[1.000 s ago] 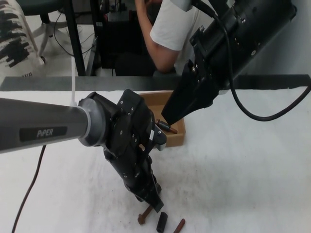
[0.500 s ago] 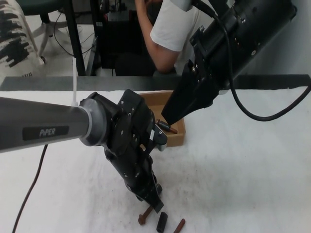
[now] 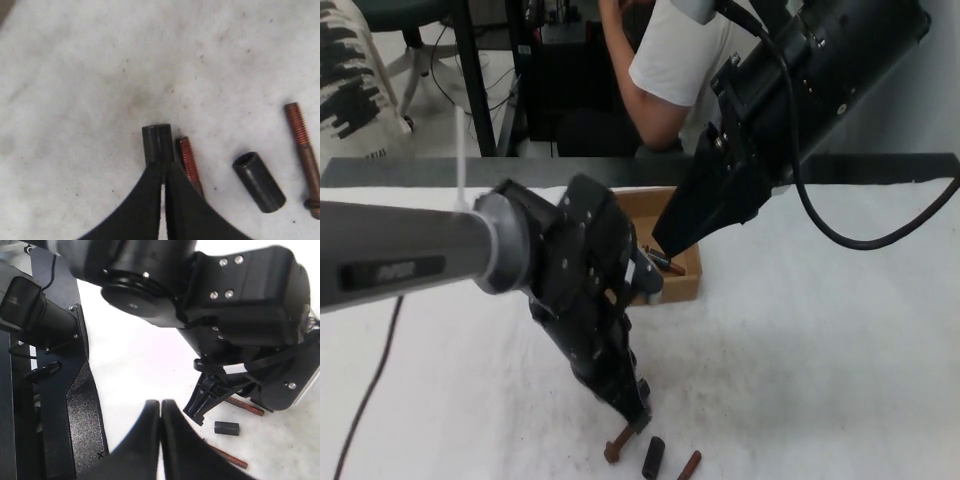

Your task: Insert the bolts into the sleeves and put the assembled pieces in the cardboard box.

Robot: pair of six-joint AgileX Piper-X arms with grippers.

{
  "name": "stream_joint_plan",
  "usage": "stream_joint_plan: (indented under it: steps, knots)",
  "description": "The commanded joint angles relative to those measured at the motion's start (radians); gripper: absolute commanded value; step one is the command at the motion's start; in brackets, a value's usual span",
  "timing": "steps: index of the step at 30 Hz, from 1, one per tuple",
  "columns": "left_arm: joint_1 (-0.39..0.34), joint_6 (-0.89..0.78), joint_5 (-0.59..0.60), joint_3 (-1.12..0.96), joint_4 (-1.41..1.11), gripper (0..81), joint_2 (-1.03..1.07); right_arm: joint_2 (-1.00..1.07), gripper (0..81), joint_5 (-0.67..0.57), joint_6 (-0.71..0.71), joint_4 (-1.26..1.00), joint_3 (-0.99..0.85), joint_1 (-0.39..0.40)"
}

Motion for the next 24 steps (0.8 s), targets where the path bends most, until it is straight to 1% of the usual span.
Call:
stream_joint_plan:
  steps: [1,4,7,12,13,14,15,16,20,21,24]
  knots:
    - [0.010,-0.028,0.052,-0.005,-0.017,0.1,-0.092,-0.009,0.8,-0.011,-0.011,-0.003,-0.001,-0.001]
    - [0.040,-0.057,0.098,-0.005,-0.031,0.1,-0.162,-0.009,0.8,-0.011,-0.015,-0.020,-0.001,-0.001]
    - [0.068,-0.059,0.138,-0.005,-0.035,0.1,-0.190,-0.009,0.8,-0.016,-0.015,-0.027,-0.001,-0.001]
    - [0.076,-0.054,0.148,0.016,0.008,0.3,-0.144,-0.009,0.8,-0.063,0.008,-0.019,-0.001,-0.001]
    - [0.076,-0.054,0.152,0.020,0.010,1.7,-0.124,-0.009,0.8,-0.063,0.008,-0.017,-0.001,-0.001]
    - [0.076,-0.054,0.162,0.019,0.017,4.1,-0.104,-0.009,0.8,-0.063,0.008,-0.015,-0.001,-0.001]
    - [0.076,-0.054,0.180,0.018,0.021,8.7,-0.091,-0.009,0.8,-0.063,0.008,-0.015,-0.001,-0.001]
    - [0.076,-0.054,0.191,0.018,0.021,15.1,-0.076,-0.009,0.8,-0.063,0.008,-0.015,-0.001,-0.001]
    - [0.076,-0.062,0.173,0.018,0.018,45.9,-0.028,-0.009,0.8,-0.063,0.008,-0.011,-0.001,-0.001]
    - [0.076,-0.065,0.160,0.018,0.018,49.3,-0.019,-0.009,0.8,-0.063,0.008,-0.011,-0.001,-0.001]
    - [0.076,-0.077,0.158,0.018,0.018,47.3,0.018,-0.009,0.8,-0.063,0.008,-0.009,-0.001,-0.001]
